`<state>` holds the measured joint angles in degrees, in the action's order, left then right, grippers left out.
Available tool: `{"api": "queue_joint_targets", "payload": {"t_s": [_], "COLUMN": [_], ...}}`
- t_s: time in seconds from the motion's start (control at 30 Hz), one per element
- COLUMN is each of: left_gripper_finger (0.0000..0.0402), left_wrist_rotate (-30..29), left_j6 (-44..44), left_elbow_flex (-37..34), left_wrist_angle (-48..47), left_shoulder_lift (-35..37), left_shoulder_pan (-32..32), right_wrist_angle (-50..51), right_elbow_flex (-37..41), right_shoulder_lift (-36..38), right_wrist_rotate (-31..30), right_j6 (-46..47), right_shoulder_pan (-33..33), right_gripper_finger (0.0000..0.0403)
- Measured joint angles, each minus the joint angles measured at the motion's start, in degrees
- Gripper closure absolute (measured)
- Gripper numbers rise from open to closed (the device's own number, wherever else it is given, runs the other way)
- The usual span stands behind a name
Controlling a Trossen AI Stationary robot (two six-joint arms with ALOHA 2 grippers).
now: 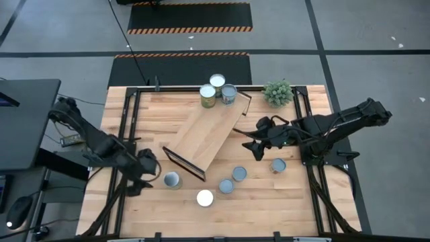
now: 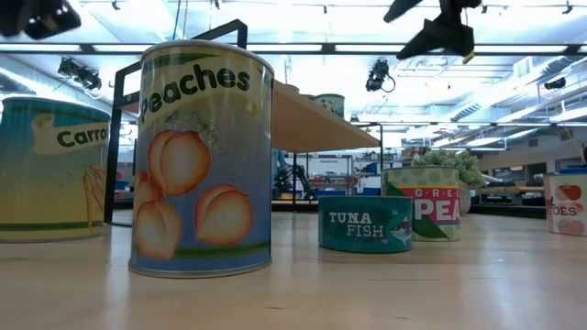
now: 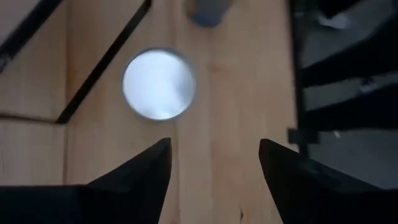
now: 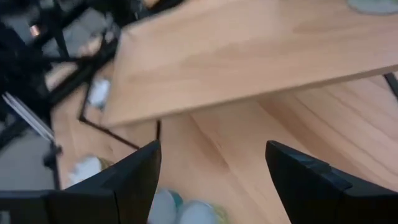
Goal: Pick and place cans onto a shelf
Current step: Put the canned carrots on the shelf
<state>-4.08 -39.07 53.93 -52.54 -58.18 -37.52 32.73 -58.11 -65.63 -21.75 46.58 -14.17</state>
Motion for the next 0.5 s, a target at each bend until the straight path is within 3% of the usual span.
{"api": "queue_joint_targets", "payload": {"t_s": [0.17,0.5], "left_gripper_finger": [0.0135,0.0048], "left_wrist_rotate": [-0.35,-2.56], "left_j6": [-9.67,-17.06], "left_elbow_flex": [0.00,0.00], "left_wrist_angle": [-0.09,0.06], "left_shoulder_lift": [-7.06,-18.74], "left_shoulder_pan": [-0.53,-2.10], "right_wrist_angle": [1.64,0.53], "right_elbow_flex": [0.00,0.00], "right_shoulder_lift": [0.01,0.02], "right_wrist_rotate": [1.09,2.50], "right_j6": [-5.88,-12.89], "right_shoulder_pan": [0.15,0.15], "right_gripper_finger": [0.0108,0.0108]}}
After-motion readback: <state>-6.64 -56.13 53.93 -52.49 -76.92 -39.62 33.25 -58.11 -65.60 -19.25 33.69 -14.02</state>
